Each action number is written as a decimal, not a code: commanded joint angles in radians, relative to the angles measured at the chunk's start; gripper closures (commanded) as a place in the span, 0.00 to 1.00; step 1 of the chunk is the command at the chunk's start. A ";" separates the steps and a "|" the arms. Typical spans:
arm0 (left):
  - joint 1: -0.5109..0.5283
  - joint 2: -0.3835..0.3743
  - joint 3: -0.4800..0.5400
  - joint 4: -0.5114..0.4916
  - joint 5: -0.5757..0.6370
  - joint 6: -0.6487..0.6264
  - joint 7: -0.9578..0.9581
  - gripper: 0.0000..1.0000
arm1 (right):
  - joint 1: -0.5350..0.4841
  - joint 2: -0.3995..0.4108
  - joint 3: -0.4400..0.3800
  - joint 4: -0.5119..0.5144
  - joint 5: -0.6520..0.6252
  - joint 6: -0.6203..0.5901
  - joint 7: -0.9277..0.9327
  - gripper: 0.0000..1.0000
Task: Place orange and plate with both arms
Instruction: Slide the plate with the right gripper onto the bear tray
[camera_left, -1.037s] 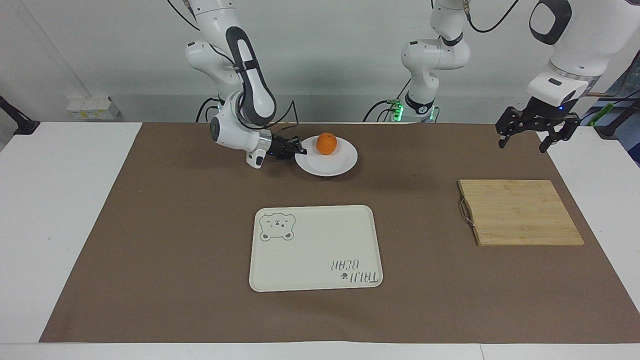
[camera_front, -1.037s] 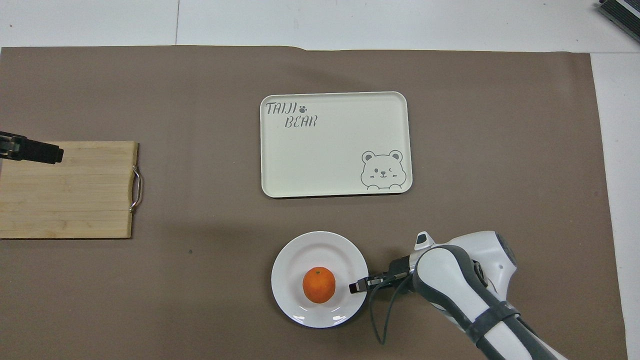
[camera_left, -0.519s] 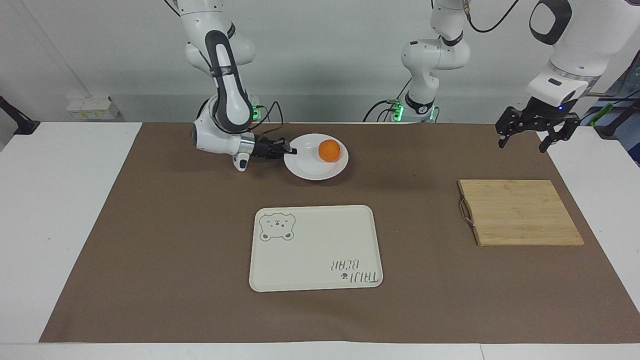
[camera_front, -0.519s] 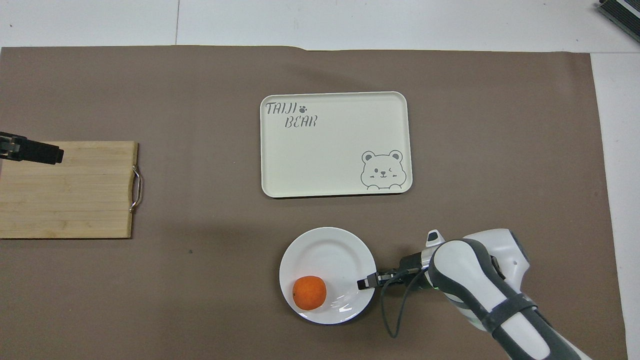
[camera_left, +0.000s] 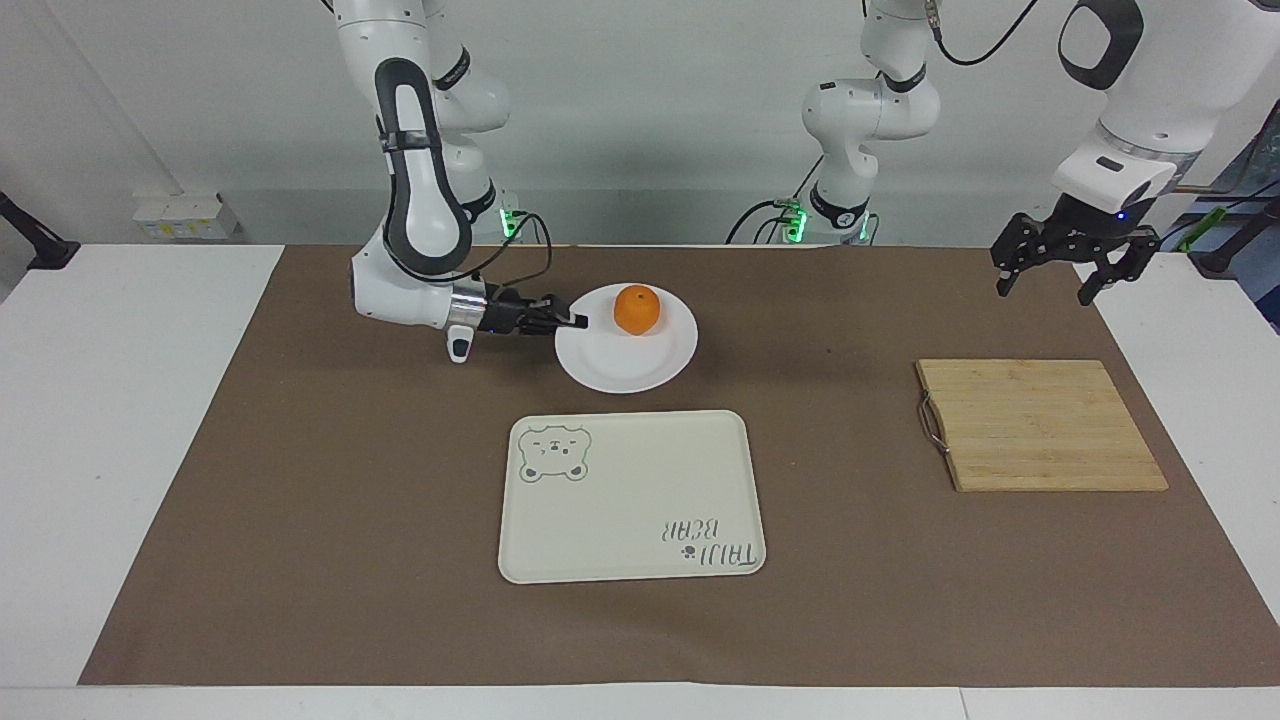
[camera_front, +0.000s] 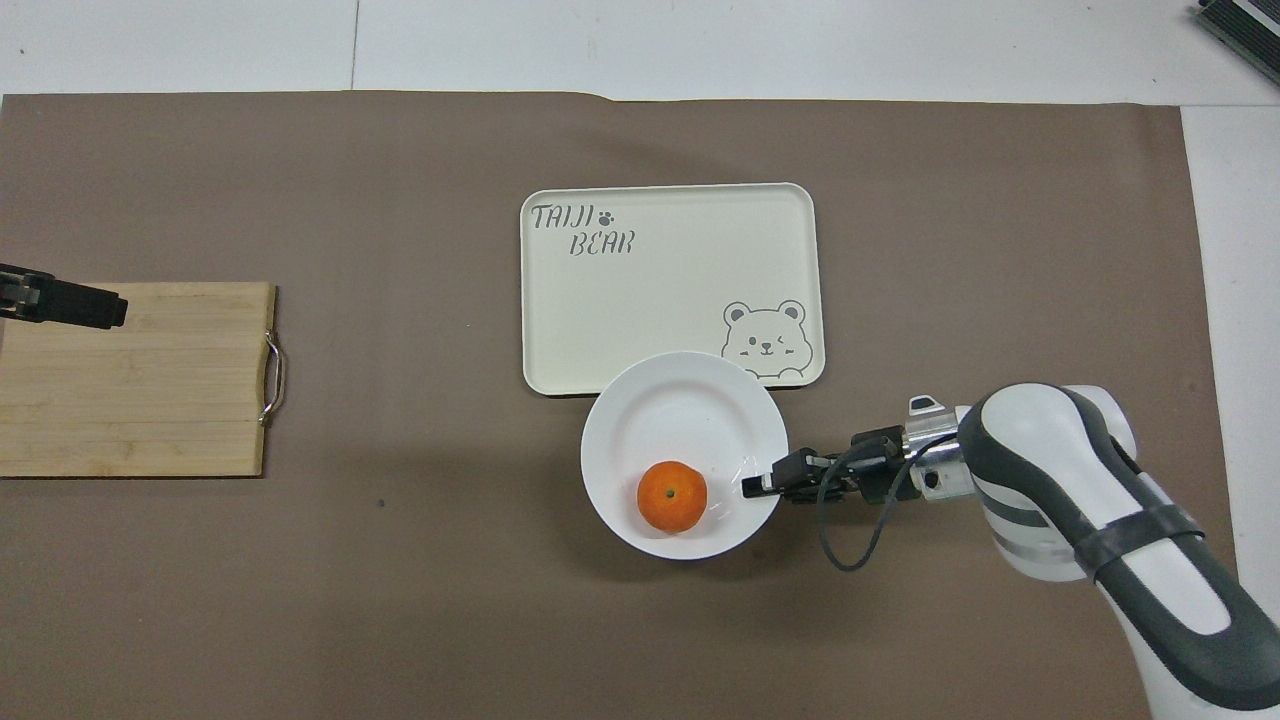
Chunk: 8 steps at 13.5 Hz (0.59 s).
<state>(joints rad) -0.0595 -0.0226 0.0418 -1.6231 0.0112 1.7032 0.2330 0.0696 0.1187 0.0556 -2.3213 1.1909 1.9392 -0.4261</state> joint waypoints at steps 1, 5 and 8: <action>0.010 0.007 -0.007 0.019 0.003 -0.019 -0.003 0.00 | 0.001 0.093 0.007 0.135 0.029 0.047 0.100 1.00; 0.009 0.007 -0.007 0.017 0.003 -0.017 -0.003 0.00 | 0.001 0.235 0.009 0.320 0.032 0.093 0.175 1.00; 0.001 0.007 -0.007 0.017 0.003 -0.016 -0.004 0.00 | 0.003 0.340 0.009 0.423 0.038 0.133 0.191 1.00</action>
<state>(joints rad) -0.0595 -0.0226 0.0399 -1.6231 0.0112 1.7032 0.2330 0.0743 0.3737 0.0585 -1.9908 1.1924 2.0641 -0.2563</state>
